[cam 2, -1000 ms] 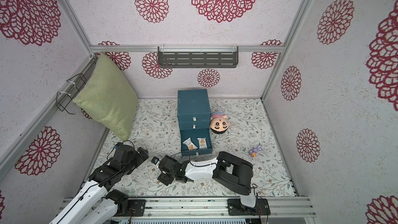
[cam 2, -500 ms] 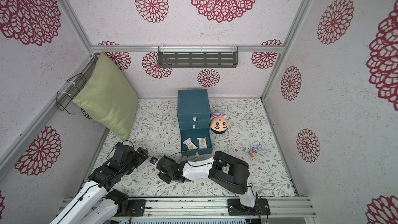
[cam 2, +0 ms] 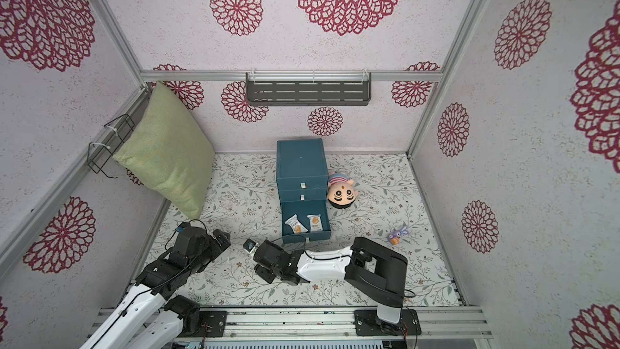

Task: Place the cookies into the drawer by color
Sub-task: Pick up the cookie at the center of the board, then place the cookie in the drawer.

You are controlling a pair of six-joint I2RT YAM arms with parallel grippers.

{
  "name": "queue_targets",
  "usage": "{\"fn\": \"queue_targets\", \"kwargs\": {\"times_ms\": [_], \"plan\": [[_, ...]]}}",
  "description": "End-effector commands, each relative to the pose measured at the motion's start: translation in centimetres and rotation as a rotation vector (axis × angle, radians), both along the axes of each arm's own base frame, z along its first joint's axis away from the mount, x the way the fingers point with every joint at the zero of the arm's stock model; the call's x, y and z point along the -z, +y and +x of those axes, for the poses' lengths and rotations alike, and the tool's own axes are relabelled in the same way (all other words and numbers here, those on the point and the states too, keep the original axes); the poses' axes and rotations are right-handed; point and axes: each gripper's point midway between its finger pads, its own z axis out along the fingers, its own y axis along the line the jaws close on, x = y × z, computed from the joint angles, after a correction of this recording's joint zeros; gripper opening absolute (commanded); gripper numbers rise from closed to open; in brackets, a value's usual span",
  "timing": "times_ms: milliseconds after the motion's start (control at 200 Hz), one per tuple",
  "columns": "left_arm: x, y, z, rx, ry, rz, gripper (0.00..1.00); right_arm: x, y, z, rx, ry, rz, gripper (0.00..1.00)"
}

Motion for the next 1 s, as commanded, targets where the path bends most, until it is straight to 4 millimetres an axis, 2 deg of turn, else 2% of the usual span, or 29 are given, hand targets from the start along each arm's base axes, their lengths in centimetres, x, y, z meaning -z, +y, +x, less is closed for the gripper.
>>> {"fn": "queue_targets", "kwargs": {"times_ms": [0,200,350,500,635,850,996], "plan": [[0.1,0.5,-0.3,-0.009,0.006,0.013,0.97,-4.7,-1.3,2.7,0.102,-0.032,0.131,0.45],[0.2,0.4,-0.3,-0.007,0.008,0.01,0.98,-8.5,-5.8,5.9,0.219,-0.04,0.252,0.45],[0.0,0.3,-0.2,-0.004,0.002,0.003,0.97,-9.5,-9.7,8.4,0.316,-0.05,0.294,0.45],[0.1,0.0,-0.1,0.003,0.0,-0.005,0.98,-9.2,-13.2,10.3,0.396,-0.055,0.295,0.45],[0.2,-0.4,0.1,0.019,0.002,-0.02,0.97,-8.5,-15.5,11.6,0.452,-0.049,0.299,0.45],[0.4,-0.9,0.5,0.04,-0.011,-0.031,0.97,-7.5,-17.8,13.7,0.514,-0.031,0.297,0.45],[0.2,-1.6,1.2,0.067,-0.013,-0.035,0.97,-6.9,-18.4,15.3,0.536,-0.012,0.311,0.45]]}}
